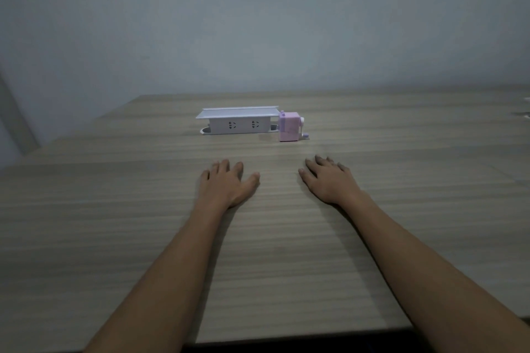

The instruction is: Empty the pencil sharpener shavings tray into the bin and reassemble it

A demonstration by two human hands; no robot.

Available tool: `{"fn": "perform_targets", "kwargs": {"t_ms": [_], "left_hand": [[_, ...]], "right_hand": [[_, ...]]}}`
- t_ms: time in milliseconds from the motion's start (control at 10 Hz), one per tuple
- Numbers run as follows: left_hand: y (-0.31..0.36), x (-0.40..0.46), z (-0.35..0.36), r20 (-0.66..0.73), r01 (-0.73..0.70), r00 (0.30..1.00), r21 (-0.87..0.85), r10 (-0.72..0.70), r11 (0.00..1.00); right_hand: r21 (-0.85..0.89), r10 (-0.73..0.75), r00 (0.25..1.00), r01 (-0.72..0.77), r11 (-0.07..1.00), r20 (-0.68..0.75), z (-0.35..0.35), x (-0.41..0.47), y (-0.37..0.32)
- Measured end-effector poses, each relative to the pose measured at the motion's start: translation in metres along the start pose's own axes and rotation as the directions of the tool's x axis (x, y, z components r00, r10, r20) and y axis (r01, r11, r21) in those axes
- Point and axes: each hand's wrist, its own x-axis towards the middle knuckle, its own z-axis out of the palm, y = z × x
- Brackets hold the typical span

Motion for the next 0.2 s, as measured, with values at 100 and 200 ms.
{"fn": "perform_targets", "kwargs": {"t_ms": [100,200], "left_hand": [[0.0,0.0,0.002,-0.011,-0.005,1.0,0.004,0.005,1.0],[-0.002,0.002,0.002,-0.004,0.006,1.0,0.002,-0.006,1.0]], "right_hand": [[0.046,-0.038,0.999,0.037,0.998,0.026,-0.004,-0.003,0.002],[0.308,-0.032,0.995,0.059,0.95,-0.091,-0.025,-0.007,-0.003]]}}
